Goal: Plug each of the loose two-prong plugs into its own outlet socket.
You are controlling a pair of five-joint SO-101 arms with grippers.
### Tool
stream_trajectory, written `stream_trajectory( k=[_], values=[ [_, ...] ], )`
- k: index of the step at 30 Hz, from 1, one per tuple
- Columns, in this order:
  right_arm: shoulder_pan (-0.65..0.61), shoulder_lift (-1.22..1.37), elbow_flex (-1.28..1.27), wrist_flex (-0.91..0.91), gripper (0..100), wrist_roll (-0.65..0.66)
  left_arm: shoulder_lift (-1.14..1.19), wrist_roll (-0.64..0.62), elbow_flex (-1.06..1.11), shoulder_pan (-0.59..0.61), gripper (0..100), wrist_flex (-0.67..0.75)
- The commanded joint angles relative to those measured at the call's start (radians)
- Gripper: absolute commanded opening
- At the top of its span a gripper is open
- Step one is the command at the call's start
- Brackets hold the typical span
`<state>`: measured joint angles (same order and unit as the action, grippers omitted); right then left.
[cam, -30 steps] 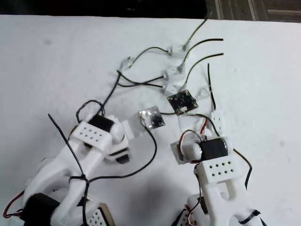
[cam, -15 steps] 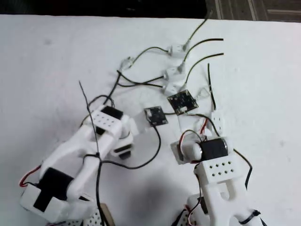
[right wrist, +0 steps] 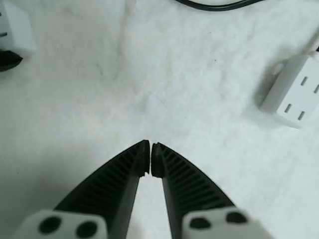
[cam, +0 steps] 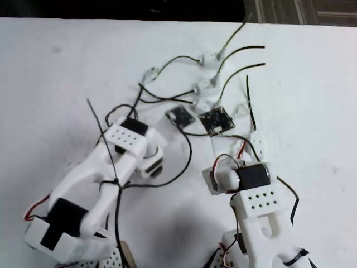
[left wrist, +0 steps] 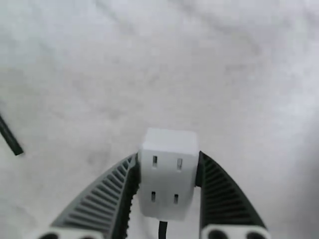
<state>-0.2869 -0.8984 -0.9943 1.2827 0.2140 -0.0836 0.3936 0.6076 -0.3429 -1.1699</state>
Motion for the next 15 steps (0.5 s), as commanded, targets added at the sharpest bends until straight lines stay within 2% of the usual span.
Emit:
stream_trajectory(
  k=[1,6,13,15],
  values=[
    [0.005,-0.01,0.006,-0.007,1.9,0.011,-0.004,-0.143,-0.075,0.001,3,-0.006],
    [0.005,-0.01,0.006,-0.007,1.9,0.011,-0.002,-0.249,-0.086,0.004,3,0.002],
    [0.005,-0.01,0.006,-0.007,1.9,0.011,-0.002,-0.255,-0.083,0.004,3,0.002],
    [0.005,-0.01,0.006,-0.007,1.9,0.011,-0.002,-0.255,-0.081,0.004,7,0.002]
  ],
)
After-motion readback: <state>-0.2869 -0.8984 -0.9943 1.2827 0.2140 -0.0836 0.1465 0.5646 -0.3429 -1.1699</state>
